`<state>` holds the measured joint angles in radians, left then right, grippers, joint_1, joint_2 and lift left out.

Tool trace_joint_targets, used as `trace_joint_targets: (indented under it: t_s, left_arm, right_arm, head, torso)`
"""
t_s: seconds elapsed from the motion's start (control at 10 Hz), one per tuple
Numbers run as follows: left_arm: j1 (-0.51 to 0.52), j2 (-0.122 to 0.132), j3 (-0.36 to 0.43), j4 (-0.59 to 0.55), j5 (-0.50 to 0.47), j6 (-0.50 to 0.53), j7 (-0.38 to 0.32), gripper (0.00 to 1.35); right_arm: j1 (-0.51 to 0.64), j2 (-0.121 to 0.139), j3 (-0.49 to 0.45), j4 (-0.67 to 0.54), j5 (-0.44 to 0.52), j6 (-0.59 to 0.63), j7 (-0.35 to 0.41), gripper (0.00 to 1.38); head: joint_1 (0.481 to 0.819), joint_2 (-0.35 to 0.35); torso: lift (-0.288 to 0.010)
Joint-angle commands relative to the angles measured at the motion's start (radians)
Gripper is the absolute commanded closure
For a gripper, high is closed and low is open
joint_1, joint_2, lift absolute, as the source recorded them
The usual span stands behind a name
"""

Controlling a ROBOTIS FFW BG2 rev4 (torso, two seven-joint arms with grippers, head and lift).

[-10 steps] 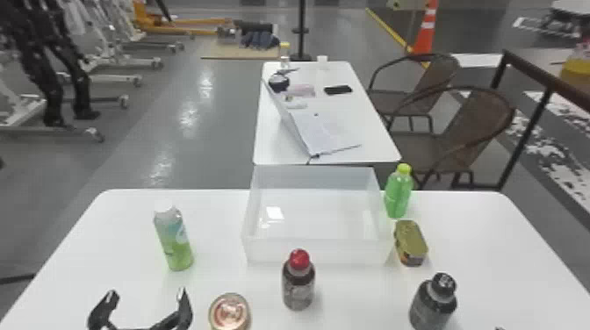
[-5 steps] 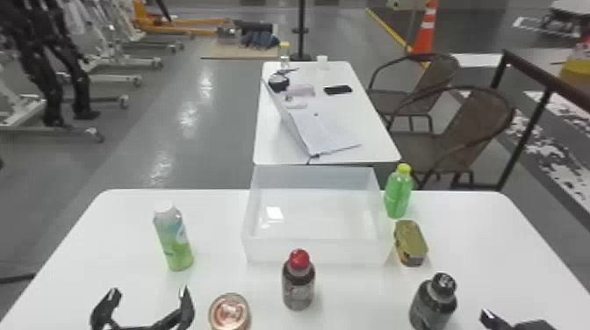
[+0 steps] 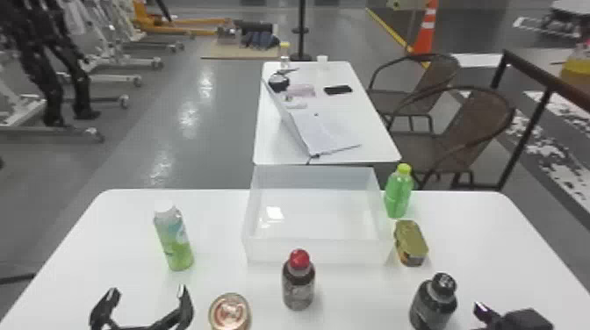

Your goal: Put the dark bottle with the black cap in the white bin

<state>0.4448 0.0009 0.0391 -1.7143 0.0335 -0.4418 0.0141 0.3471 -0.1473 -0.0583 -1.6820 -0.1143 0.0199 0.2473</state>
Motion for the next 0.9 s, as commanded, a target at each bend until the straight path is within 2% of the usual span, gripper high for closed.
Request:
trace_joint_targets:
  t_s: [0.0, 0.2, 0.3, 0.5, 0.6, 0.7, 0.8]
  left_arm:
    - [0.0, -0.003, 0.004, 0.004, 0.002, -0.005, -0.003, 0.13]
    - [-0.006, -0.003, 0.004, 0.012, 0.003, -0.011, -0.006, 0.13]
    - [-0.008, -0.003, 0.004, 0.015, 0.008, -0.012, -0.008, 0.13]
    - [-0.006, -0.003, 0.01, 0.018, 0.008, -0.018, -0.013, 0.13]
    - [-0.008, -0.003, 0.012, 0.019, 0.008, -0.018, -0.017, 0.13]
    - [-0.008, -0.003, 0.012, 0.019, 0.008, -0.018, -0.017, 0.13]
    - [-0.008, -0.003, 0.012, 0.021, 0.008, -0.018, -0.017, 0.13]
  right_arm:
    - [-0.031, -0.009, 0.0, 0.027, -0.004, 0.0, 0.01, 0.0]
    - [-0.065, -0.011, 0.0, 0.07, -0.001, 0.002, 0.047, 0.0]
    - [-0.08, -0.014, 0.0, 0.088, -0.015, 0.002, 0.078, 0.07]
    - [-0.073, -0.009, 0.0, 0.045, 0.041, 0.034, 0.067, 0.14]
    - [-0.076, -0.009, 0.0, 0.047, 0.036, 0.038, 0.067, 0.35]
    - [-0.076, -0.009, 0.002, 0.048, 0.031, 0.04, 0.067, 0.85]
    - [-0.076, -0.009, 0.002, 0.048, 0.028, 0.04, 0.067, 0.95]
  head:
    - [0.549, 0.0]
    - [0.549, 0.0]
    - [0.549, 0.0]
    - [0.549, 0.0]
    - [0.549, 0.0]
    - [0.549, 0.0]
    - [0.549, 0.0]
  torso:
    - [-0.1]
    - [-0.1]
    - [-0.1]
    - [-0.1]
    - [-0.1]
    - [-0.1]
    - [-0.1]
